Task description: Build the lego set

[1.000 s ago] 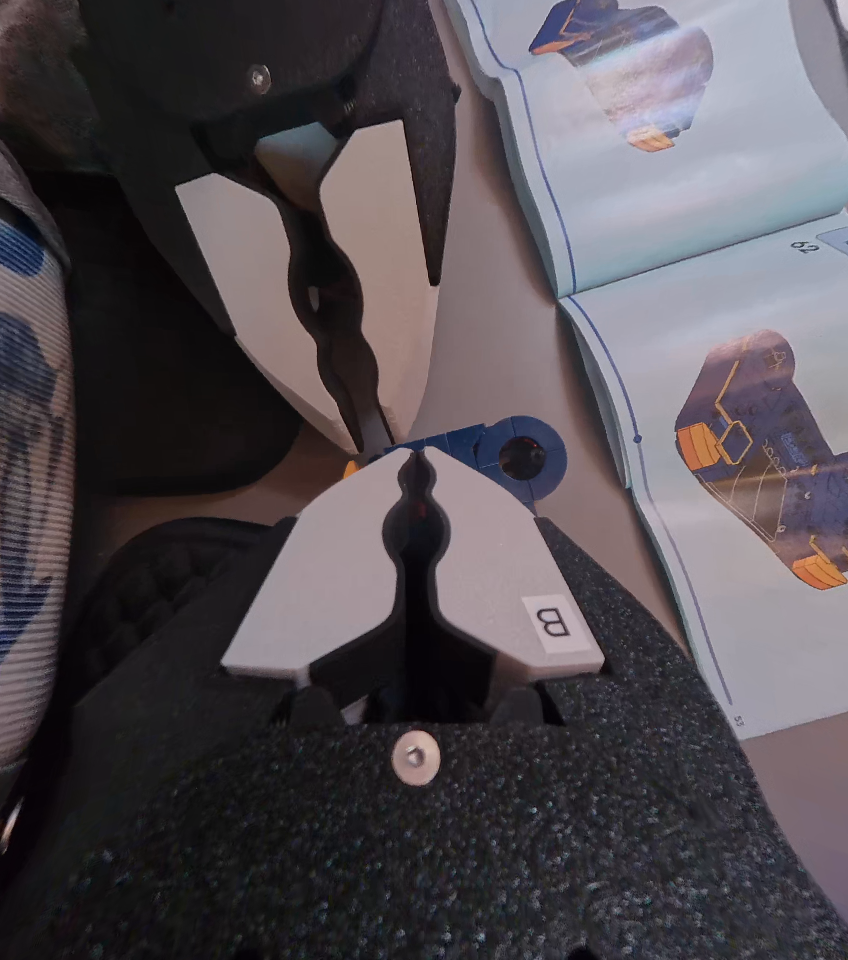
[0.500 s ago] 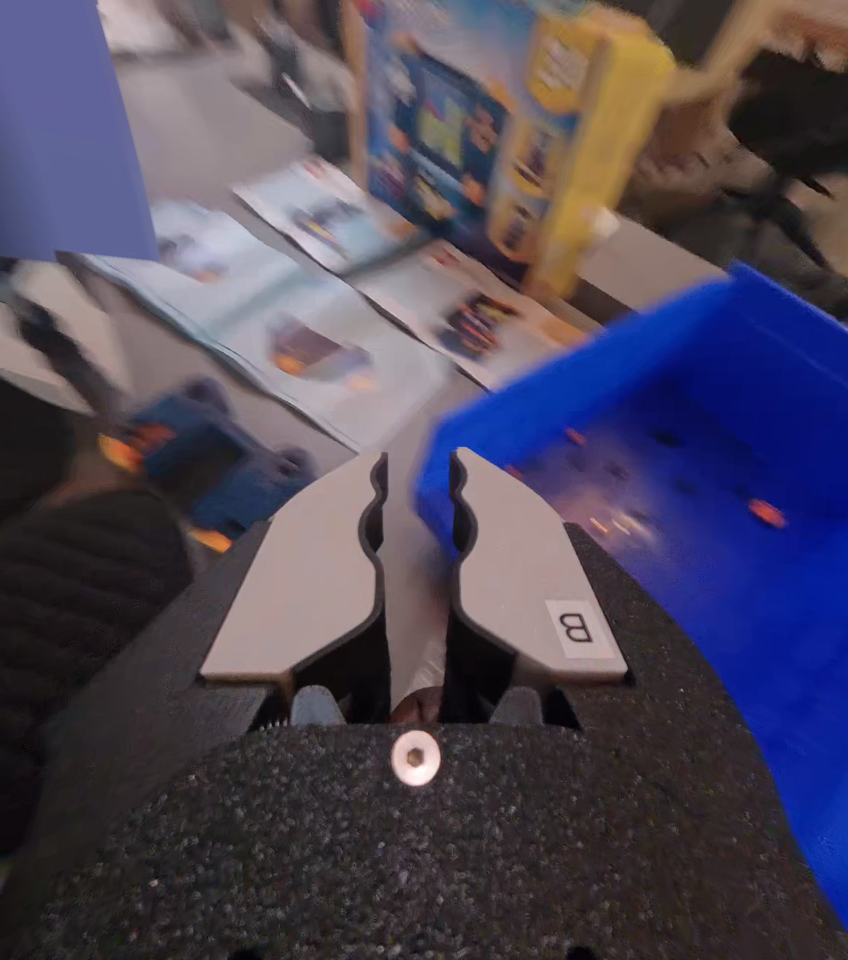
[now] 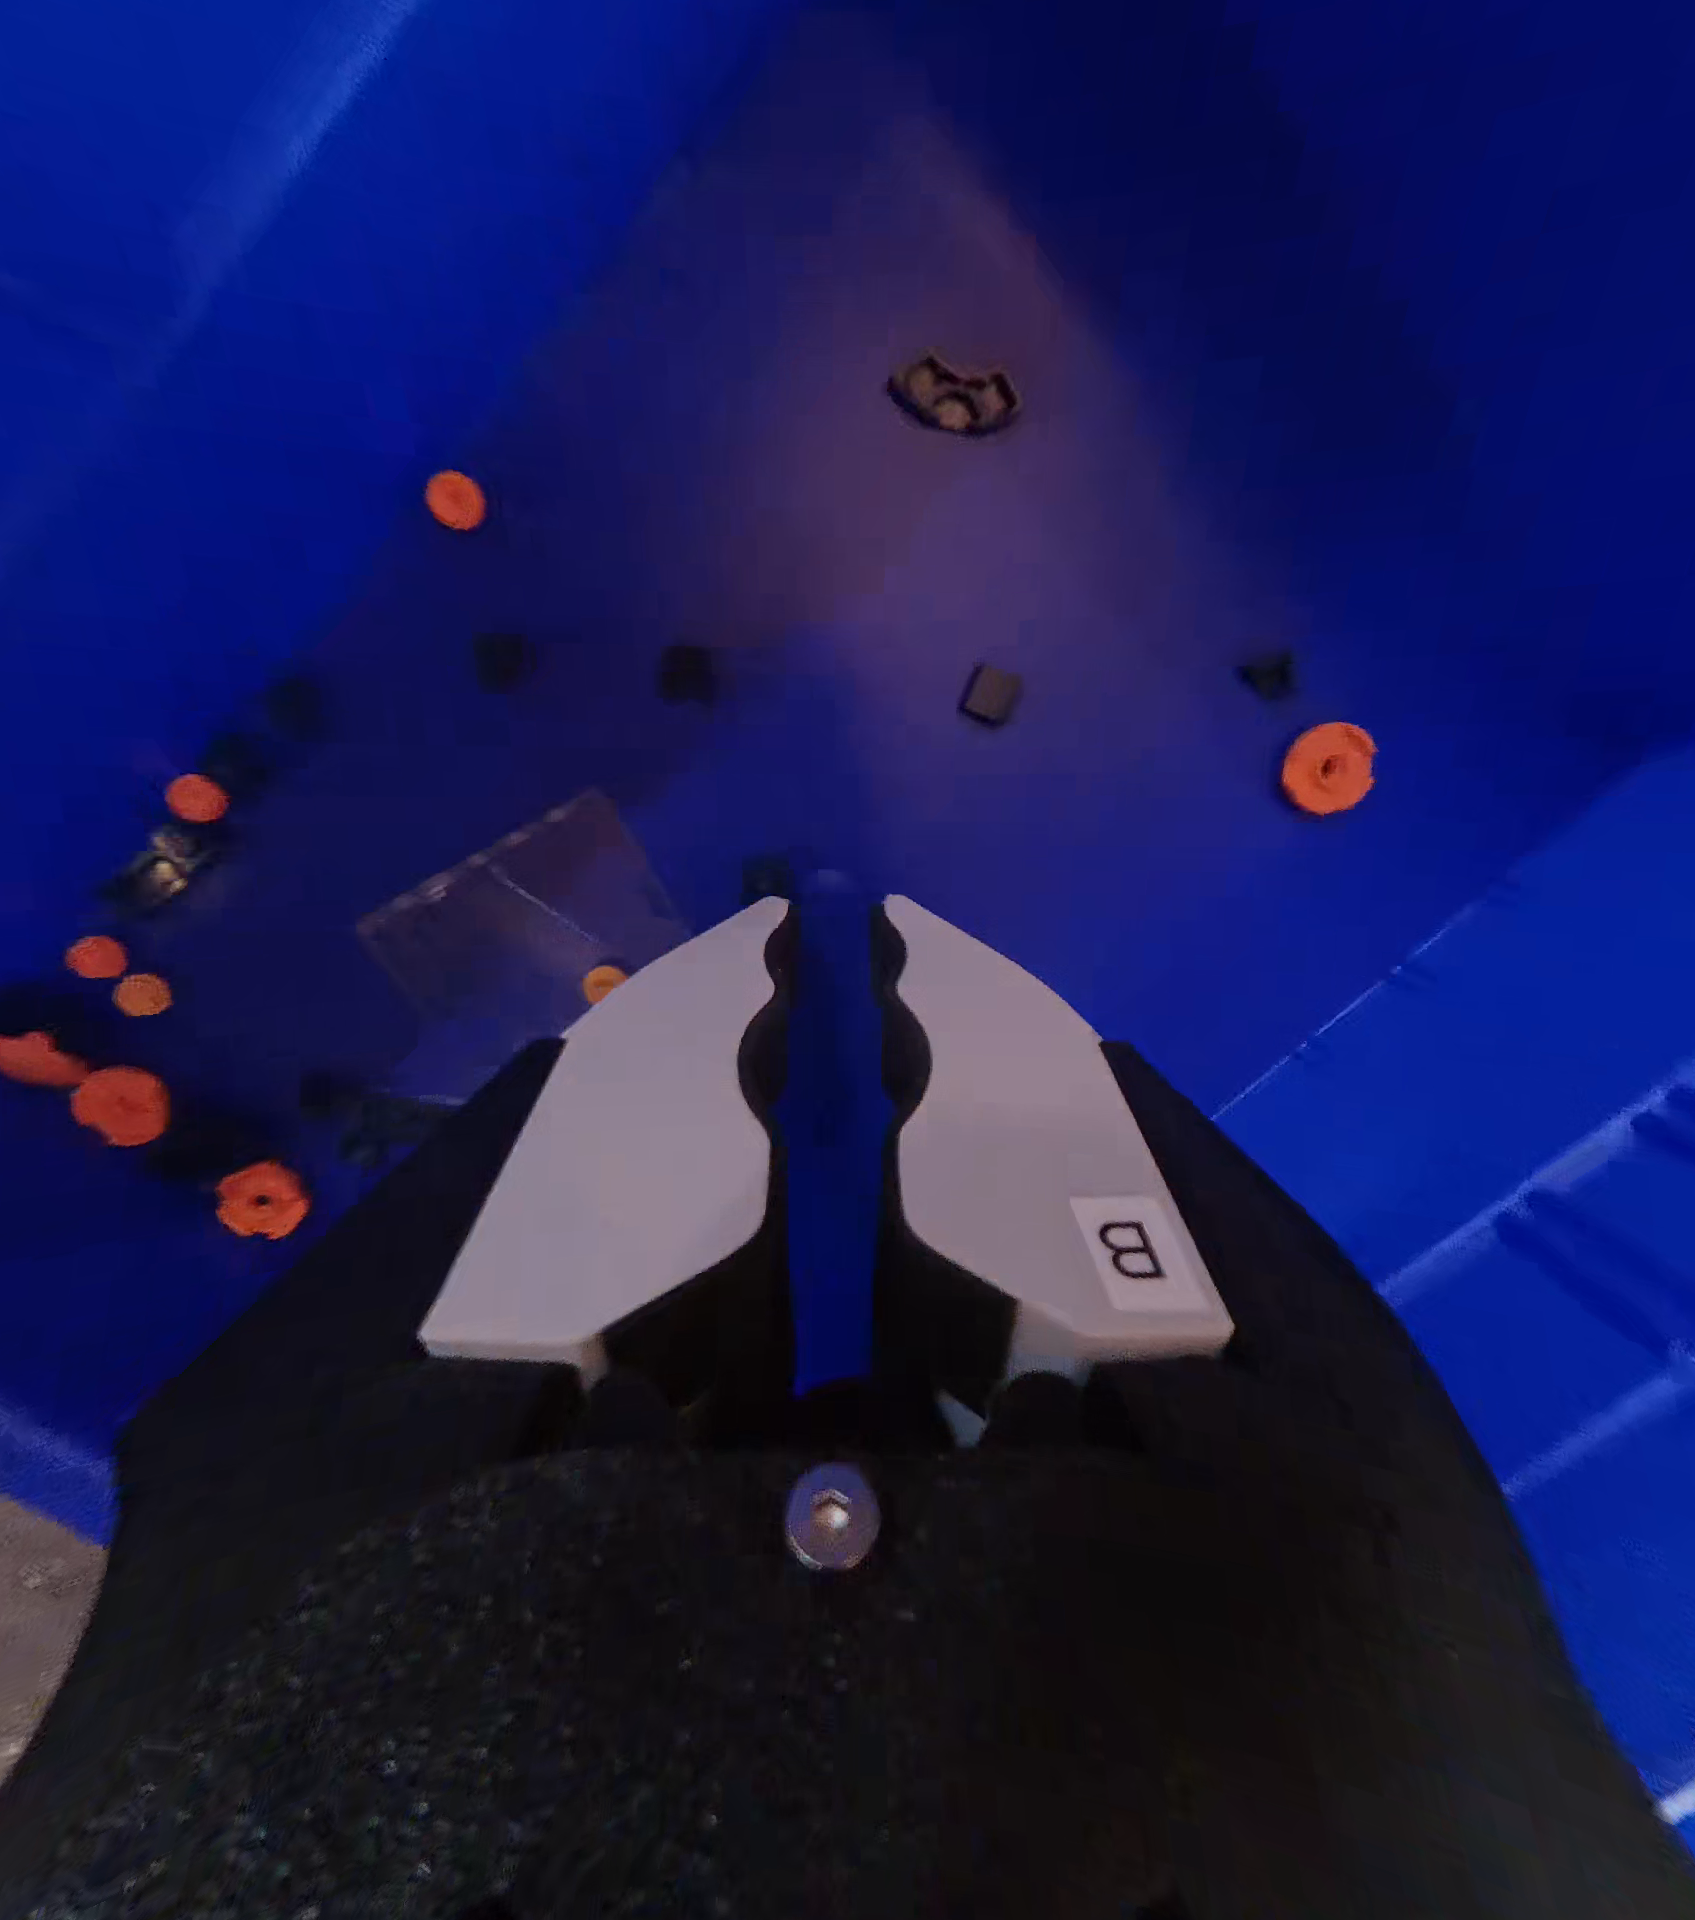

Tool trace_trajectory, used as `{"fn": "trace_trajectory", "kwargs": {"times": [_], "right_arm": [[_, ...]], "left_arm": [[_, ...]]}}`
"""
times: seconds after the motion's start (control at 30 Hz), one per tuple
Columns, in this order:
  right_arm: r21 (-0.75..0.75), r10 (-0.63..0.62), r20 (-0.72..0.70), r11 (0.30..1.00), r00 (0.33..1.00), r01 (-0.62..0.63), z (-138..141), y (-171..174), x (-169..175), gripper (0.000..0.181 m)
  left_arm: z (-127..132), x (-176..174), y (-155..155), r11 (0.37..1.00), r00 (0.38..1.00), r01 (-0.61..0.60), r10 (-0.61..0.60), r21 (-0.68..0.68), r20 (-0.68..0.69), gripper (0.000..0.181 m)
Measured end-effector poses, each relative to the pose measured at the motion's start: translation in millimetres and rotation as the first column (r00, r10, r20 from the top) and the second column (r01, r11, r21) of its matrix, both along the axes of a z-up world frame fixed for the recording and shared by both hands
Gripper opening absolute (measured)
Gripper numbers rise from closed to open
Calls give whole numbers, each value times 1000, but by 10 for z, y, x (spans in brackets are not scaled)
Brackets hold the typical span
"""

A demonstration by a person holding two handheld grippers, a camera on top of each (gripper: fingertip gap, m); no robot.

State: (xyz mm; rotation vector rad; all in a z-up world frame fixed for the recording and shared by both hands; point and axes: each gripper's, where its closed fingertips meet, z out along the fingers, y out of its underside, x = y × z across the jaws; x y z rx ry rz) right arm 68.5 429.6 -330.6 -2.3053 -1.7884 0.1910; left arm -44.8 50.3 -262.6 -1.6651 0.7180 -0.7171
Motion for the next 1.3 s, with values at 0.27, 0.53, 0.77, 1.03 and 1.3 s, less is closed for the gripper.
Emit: {"fn": "trace_trajectory", "kwargs": {"times": [0.27,0.53,0.77,1.03,1.3], "right_arm": [[9,105,-54,994,993,-105,61,-58,-110,11],[-33,74,-69,996,995,-77,-51,-136,-260,9],[36,113,-87,993,990,-110,33,-149,-267,7],[300,414,-354,899,838,-318,1257,-1190,-580,7],[327,739,-407,666,537,-670,1233,-2848,-830,6]], "left_arm": [[30,-15,-15,1000,1000,7,-7,11,26,11],[23,-6,-20,1000,1000,6,-7,18,13,11],[12,-6,-10,1000,1000,0,0,12,6,11],[-22,31,-22,999,999,-2,3,32,-49,12],[-93,64,-8,1000,994,-10,12,23,-113,21]]}}
